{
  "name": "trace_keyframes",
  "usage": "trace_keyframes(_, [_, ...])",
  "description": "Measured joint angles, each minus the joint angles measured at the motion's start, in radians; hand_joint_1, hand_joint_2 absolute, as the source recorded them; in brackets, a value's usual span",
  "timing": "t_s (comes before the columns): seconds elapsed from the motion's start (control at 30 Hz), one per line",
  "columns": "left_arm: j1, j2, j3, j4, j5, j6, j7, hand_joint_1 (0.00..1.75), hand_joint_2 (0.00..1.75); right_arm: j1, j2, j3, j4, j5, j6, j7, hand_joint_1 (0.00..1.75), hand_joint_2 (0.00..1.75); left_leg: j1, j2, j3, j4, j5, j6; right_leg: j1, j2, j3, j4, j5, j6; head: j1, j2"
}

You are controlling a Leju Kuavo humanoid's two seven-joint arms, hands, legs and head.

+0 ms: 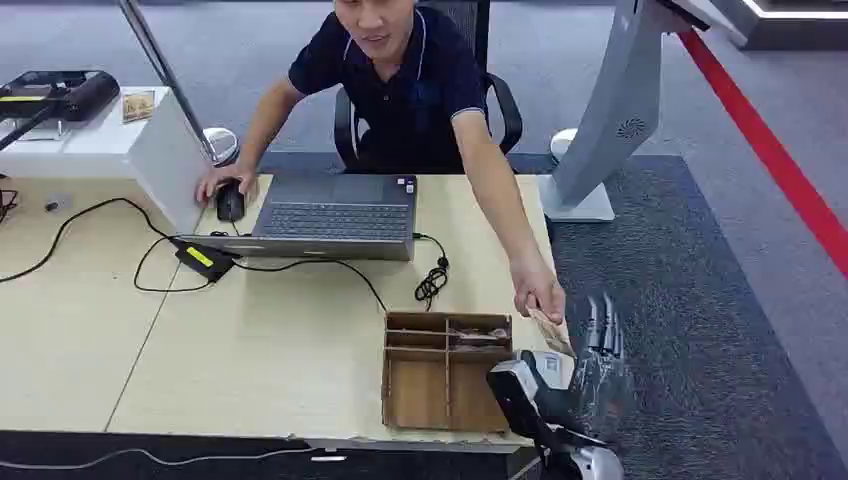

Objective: Pass the card to the sensor for recognition and then transmit it.

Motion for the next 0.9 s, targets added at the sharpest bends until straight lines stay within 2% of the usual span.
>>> trace_keyframes(0.27, [0.0,0.0,0.0,0.0,-0.002,0.0,0.002,0.0,0.0,0.0,0.0,-0.003,-0.005,0.003,0.0,0.007,0.0,1.75,0.0,0.0,0.0,0.0,0.0,0.0,0.0,0.0,0.0,0.0,0.0,0.0,0.0,0.0])
trace_keyframes(0.4, [-0.002,0.0,-0.001,0.0,-0.005,0.0,0.025,0.0,0.0,0.001,0.007,-0.008,-0.005,0.003,0.0,-0.05,0.0,1.75,0.0,0.0,0.0,0.0,0.0,0.0,0.0,0.0,0.0,0.0,0.0,0.0,0.0,0.0])
trace_keyframes(0.57, [-0.001,0.0,-0.001,0.0,-0.004,0.0,0.018,0.0,0.0,0.002,0.013,-0.011,-0.005,0.004,0.0,-0.048,0.03,1.75,0.0,0.0,0.0,0.0,0.0,0.0,0.0,0.0,0.0,0.0,0.0,0.0,0.0,0.0])
trace_keyframes(0.6, [-0.001,0.0,-0.001,0.0,-0.004,0.0,0.018,0.0,0.0,0.002,0.015,-0.013,-0.005,0.004,0.0,-0.047,0.23,1.75,0.0,0.0,0.0,0.0,0.0,0.0,0.0,0.0,0.0,0.0,0.0,0.0,0.0,0.0])
trace_keyframes(0.63, [-0.001,0.0,-0.001,0.0,-0.004,-0.001,0.018,0.0,0.0,0.002,0.016,-0.014,-0.005,0.005,0.0,-0.044,0.23,1.75,0.0,0.0,0.0,0.0,0.0,0.0,0.0,0.0,0.0,0.0,0.0,0.0,0.0,0.0])
trace_keyframes(0.67, [-0.001,0.0,-0.001,0.0,-0.003,-0.001,0.017,0.0,0.0,0.002,0.016,-0.014,-0.005,0.005,0.0,-0.036,0.49,1.75,0.0,0.0,0.0,0.0,0.0,0.0,0.0,0.0,0.0,0.0,0.0,0.0,0.0,0.0])
trace_keyframes(0.7, [-0.001,0.0,-0.001,0.0,-0.002,-0.003,0.017,0.0,0.0,0.002,0.016,-0.014,-0.005,0.005,0.0,-0.029,0.86,1.75,0.0,0.0,0.0,0.0,0.0,0.0,0.0,0.0,0.0,0.0,0.0,0.0,0.0,0.0])
trace_keyframes(0.77, [-0.001,0.0,-0.001,0.0,-0.001,-0.003,0.014,0.0,0.0,0.003,0.016,-0.014,-0.005,0.007,0.0,-0.013,1.15,1.75,0.0,0.0,0.0,0.0,0.0,0.0,0.0,0.0,0.0,0.0,0.0,0.0,0.0,0.0])
trace_keyframes(0.8, [-0.001,0.0,-0.001,0.0,0.0,-0.003,0.012,0.0,0.0,0.003,0.016,-0.013,-0.005,0.007,0.0,-0.006,1.47,1.75,0.0,0.0,0.0,0.0,0.0,0.0,0.0,0.0,0.0,0.0,0.0,0.0,0.0,0.0])
trace_keyframes(0.9, [-0.001,0.0,-0.001,0.0,0.0,-0.003,0.007,0.0,0.0,0.003,0.016,-0.011,-0.005,0.01,0.0,0.001,1.57,1.75,0.0,0.0,0.0,0.0,0.0,0.0,0.0,0.0,0.0,0.0,0.0,0.0,0.0,0.0])
